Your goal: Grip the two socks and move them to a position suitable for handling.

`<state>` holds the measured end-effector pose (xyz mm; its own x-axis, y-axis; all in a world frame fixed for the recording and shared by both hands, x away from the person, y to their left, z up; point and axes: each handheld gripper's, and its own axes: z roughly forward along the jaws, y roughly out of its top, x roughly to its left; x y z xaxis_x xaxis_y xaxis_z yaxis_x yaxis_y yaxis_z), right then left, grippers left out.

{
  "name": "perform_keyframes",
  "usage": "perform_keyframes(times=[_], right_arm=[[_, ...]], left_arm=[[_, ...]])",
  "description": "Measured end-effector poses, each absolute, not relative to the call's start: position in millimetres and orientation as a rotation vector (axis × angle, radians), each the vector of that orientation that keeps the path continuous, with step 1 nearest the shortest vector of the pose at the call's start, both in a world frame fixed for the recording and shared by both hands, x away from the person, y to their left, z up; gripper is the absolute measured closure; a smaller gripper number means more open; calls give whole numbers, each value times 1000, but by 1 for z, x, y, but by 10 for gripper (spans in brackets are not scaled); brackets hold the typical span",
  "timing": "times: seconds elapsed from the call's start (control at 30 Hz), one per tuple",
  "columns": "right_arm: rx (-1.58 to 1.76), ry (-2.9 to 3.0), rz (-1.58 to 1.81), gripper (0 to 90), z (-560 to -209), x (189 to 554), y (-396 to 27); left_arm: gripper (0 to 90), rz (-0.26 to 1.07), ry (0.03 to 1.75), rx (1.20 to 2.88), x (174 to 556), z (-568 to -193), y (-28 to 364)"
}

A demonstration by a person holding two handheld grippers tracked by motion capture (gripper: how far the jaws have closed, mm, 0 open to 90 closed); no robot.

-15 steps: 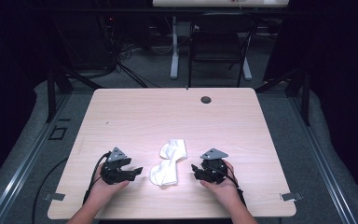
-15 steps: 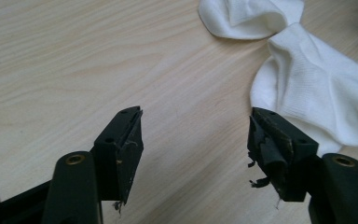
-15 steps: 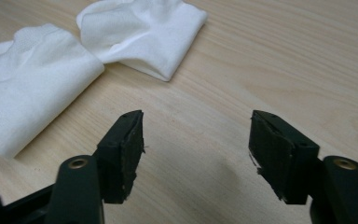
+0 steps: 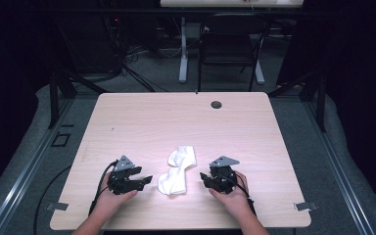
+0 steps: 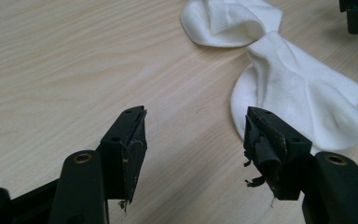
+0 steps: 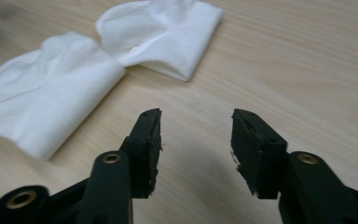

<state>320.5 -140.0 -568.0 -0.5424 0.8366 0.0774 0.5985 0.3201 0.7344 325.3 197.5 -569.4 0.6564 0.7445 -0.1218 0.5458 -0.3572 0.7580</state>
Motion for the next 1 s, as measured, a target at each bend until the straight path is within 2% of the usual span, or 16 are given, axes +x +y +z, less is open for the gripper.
perform_keyframes(times=[0.07,0.17,0.67,1.0], right_arm=[[1279,2300,1063,592,-569,320,-137],[1278,2328,1056,611,-570,320,-135],[1258,2352,1047,665,-570,319,-127],[1259,2351,1053,702,-569,319,-126]], left_arm=[[408,323,998,2074,324,-569,195],[432,326,996,2072,322,-569,193],[556,252,978,2090,319,-574,174],[564,232,978,2058,320,-572,171]])
